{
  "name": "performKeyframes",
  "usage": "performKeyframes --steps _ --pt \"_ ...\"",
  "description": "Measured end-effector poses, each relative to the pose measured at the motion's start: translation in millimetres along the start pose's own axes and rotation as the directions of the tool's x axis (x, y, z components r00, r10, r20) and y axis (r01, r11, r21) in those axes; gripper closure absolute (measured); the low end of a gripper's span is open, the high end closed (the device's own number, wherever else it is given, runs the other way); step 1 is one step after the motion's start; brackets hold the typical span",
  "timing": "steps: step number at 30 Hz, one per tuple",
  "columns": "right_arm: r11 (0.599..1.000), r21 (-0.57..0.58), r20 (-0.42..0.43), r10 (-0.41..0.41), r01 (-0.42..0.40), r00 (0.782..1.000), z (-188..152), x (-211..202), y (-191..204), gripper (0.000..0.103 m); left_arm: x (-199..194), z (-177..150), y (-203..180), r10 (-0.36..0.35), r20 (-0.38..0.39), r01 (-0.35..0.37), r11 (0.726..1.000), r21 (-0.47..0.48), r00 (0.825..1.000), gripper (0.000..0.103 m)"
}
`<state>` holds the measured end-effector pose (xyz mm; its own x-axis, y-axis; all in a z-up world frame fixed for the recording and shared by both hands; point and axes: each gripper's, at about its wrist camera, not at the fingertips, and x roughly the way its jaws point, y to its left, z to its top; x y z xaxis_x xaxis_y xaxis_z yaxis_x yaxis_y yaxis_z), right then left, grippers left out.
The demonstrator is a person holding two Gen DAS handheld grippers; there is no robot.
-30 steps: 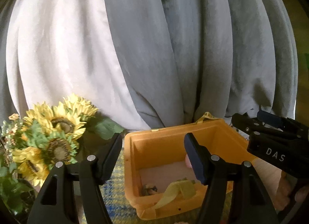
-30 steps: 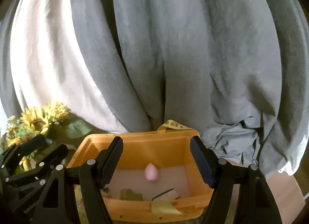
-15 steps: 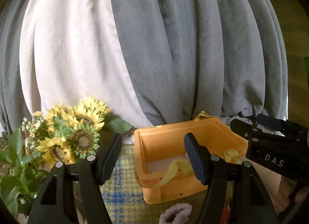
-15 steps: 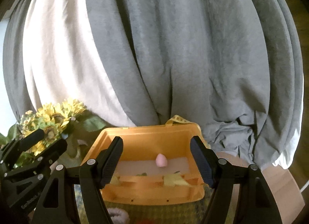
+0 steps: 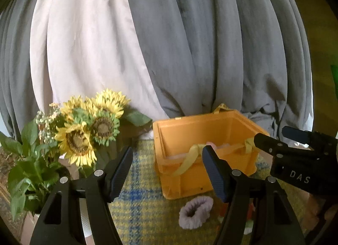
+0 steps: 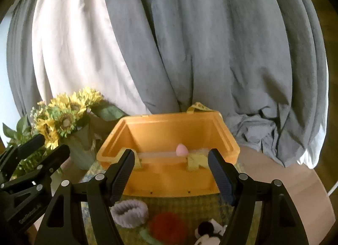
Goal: Organize soft objects
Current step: 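Withdraw both tools from the crate toward the hair band and pompom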
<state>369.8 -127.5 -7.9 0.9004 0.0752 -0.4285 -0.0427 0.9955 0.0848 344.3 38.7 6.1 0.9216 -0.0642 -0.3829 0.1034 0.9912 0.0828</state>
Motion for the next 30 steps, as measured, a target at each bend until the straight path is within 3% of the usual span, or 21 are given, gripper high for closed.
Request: performKeyframes --steps 15,30 --pt "1.0 -0.018 -0.142 0.005 -0.008 0.99 -41.9 10.8 -2.9 0.03 7.8 -38.7 -12.2 -0.03 -0.122 0.035 0.999 0.037 0.992 0.036" --pt "0.999 -0.01 -0.299 0.043 -0.048 0.953 -74.8 45.6 -5.6 0.03 40.3 -77.3 -14.2 -0.032 -0.275 0.048 0.998 0.051 0.961 0.036"
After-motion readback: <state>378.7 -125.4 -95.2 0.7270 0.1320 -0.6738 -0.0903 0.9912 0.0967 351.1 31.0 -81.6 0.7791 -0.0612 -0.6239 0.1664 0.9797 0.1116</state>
